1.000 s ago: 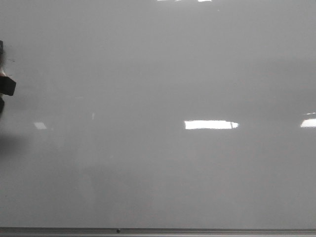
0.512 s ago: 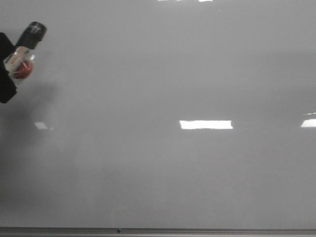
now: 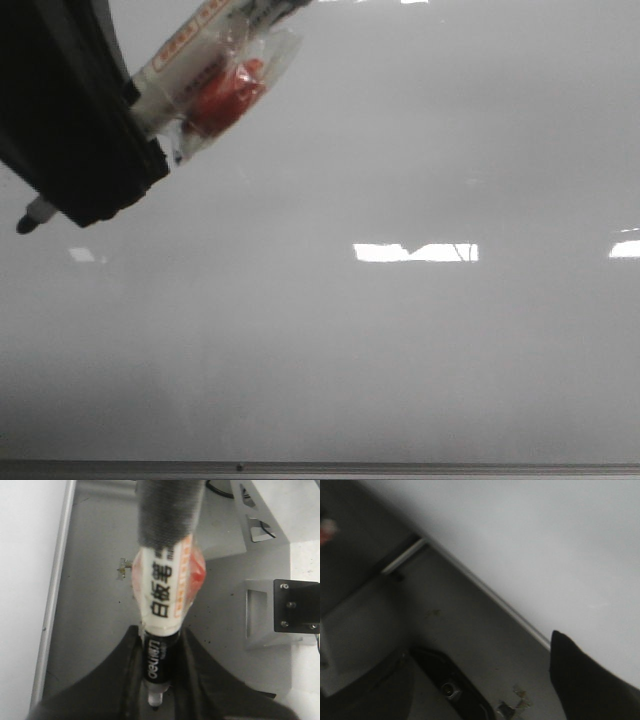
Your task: Write number 9 on whiteboard
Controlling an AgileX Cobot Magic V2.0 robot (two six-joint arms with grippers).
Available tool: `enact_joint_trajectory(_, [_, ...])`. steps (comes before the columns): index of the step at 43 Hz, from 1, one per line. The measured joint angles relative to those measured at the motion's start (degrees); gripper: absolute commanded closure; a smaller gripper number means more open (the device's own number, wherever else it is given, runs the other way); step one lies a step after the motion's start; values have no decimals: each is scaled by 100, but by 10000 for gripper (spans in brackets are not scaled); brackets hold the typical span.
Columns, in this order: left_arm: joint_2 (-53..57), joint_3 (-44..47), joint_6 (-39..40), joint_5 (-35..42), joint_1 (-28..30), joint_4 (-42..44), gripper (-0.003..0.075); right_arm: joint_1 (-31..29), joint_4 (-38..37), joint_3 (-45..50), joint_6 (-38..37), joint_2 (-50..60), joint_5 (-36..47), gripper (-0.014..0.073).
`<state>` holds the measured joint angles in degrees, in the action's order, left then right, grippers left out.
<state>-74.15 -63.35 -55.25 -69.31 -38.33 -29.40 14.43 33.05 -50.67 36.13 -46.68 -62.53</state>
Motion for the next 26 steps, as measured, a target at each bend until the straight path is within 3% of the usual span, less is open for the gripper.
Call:
enact_joint_trajectory(10, [0, 0, -53, -83, -14, -12, 739, 1004, 813, -859, 644, -818, -458, 12])
enact_joint_trajectory(26, [0, 0, -53, -105, -14, -12, 739, 1921, 943, -1532, 890, -2365, -156, 14])
